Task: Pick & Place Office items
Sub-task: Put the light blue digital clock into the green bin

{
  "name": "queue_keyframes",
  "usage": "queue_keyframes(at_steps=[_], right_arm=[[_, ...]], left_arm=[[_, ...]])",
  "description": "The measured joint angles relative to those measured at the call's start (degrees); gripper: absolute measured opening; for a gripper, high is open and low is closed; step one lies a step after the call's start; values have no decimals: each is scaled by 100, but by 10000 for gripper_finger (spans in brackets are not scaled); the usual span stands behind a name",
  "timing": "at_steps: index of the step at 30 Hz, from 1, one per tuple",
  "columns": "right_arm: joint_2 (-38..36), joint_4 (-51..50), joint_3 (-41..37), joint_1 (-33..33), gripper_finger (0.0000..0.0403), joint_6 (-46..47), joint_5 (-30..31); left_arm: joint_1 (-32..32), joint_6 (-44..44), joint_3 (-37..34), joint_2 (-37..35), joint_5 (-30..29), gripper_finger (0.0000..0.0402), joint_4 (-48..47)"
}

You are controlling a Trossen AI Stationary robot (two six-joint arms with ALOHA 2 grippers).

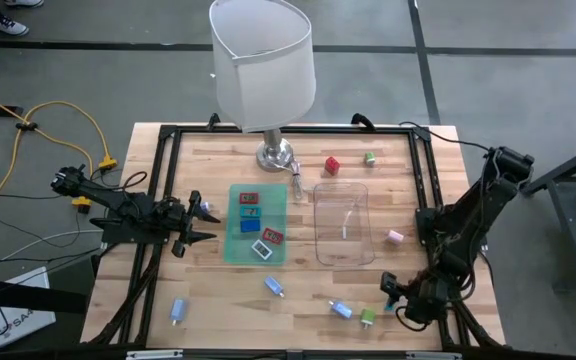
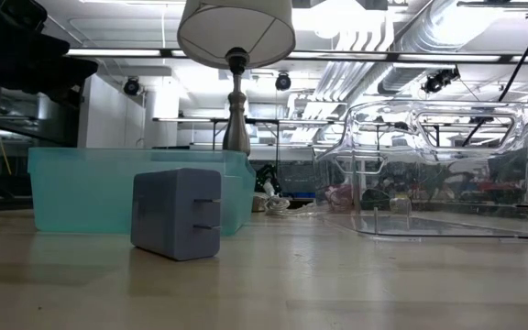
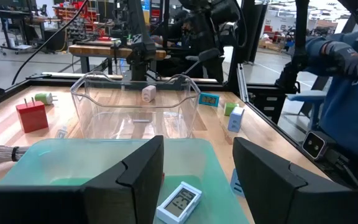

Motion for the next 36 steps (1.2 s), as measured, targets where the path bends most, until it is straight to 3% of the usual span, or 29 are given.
queue_keyframes(at_steps=[24,36], right_arm=[[957,-300,0,-19,231,-17,311],[1079,-306,-2,-234,160,-19,418]], left_arm=[[-1,1,0,-1,1,186,0],[-2,0,0,-2,0,186,0]])
